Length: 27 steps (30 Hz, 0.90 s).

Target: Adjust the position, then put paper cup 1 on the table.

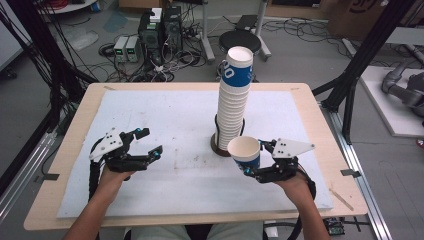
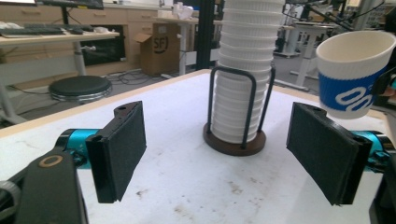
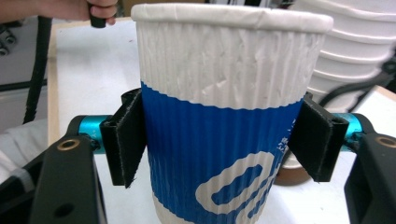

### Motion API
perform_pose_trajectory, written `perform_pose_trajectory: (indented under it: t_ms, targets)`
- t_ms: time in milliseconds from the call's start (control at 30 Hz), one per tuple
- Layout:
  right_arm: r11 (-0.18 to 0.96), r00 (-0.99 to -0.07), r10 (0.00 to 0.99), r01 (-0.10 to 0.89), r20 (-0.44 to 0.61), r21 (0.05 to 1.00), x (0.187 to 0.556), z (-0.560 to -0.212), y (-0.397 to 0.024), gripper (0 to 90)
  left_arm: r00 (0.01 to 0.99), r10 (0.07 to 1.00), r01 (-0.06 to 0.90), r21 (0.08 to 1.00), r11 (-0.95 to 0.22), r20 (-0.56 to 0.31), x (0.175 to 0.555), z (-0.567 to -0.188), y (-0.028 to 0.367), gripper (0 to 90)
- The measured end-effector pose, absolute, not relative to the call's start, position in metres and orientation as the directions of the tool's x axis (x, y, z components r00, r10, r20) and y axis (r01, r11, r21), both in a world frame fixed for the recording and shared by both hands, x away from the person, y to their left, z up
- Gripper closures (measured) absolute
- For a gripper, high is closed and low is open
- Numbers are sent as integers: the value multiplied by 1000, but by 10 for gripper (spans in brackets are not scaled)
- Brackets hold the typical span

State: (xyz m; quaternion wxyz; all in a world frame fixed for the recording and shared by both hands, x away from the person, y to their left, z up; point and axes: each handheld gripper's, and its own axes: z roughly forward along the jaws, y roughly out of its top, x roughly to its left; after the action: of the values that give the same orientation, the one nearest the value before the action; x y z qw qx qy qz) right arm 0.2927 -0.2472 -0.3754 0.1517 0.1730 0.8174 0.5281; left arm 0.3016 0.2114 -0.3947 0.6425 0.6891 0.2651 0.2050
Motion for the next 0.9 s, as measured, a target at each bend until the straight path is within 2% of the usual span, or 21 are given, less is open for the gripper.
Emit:
perform_pose_trajectory:
  t_ms: [167,333,900]
  targets:
    - [349,-875,480,126,-62,928,289,-376,-260,279,755,654,91,995,-44,-40,299,-403,217,195]
    - [312,-864,501,134,-43,941,288,-375,-269,278,734,674,130,991,-22,-81,300,-406,219,159]
    - [290,-848,529,135,-41,948,285,-373,-280,278,724,685,135,991,-21,-84,299,-406,221,159]
